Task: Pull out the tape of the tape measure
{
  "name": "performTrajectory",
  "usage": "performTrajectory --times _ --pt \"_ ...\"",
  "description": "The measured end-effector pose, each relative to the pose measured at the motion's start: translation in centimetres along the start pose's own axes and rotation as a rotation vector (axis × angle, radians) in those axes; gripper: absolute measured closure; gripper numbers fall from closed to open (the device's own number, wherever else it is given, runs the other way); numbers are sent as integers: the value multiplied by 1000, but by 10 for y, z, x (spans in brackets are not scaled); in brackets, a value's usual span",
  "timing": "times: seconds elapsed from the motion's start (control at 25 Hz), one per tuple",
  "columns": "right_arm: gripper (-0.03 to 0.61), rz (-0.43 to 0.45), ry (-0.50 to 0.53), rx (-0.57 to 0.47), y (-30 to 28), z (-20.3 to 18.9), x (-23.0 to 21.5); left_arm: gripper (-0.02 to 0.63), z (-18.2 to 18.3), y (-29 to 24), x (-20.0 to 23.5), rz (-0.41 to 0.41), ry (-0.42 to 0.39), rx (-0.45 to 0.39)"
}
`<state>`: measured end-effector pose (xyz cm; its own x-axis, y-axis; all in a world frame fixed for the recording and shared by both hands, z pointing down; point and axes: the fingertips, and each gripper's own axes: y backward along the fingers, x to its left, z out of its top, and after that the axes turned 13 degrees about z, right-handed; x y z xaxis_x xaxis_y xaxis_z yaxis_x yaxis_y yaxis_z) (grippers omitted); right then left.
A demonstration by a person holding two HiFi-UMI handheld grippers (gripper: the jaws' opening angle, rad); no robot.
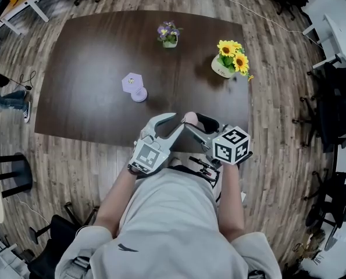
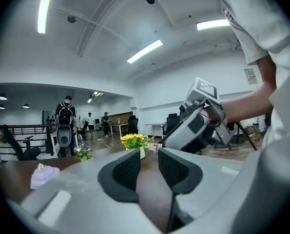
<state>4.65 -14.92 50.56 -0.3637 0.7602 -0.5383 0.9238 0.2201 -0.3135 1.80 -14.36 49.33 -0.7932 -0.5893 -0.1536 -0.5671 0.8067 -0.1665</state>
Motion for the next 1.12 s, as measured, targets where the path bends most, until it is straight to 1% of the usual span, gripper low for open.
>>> performTrajectory --times 0.2,0.24,0.36,0.4,0.6,0.84,0.92,1.04,1.12 --pt "364 26 26 22 0 3 4 556 5 3 -9 -26 -14 -12" --pt "364 34 31 28 1 4 5 570 6 4 -11 -28 -5 -14" --pt "364 67 56 50 4 4 11 600 10 7 -13 -14 71 -15" --pt "364 76 64 55 5 5 12 600 11 7 -14 -14 73 -17" --pt "364 92 92 79 8 4 16 600 13 9 -18 -36 5 -30" --pt "364 88 131 109 7 6 20 600 15 12 -17 -41 33 -35" --pt "364 79 139 112 6 5 20 601 14 13 -17 -43 22 -34" --pt "364 51 134 99 6 7 17 603 13 14 -12 -22 17 -29" --pt "364 20 132 95 8 8 11 603 11 16 -4 4 33 -23"
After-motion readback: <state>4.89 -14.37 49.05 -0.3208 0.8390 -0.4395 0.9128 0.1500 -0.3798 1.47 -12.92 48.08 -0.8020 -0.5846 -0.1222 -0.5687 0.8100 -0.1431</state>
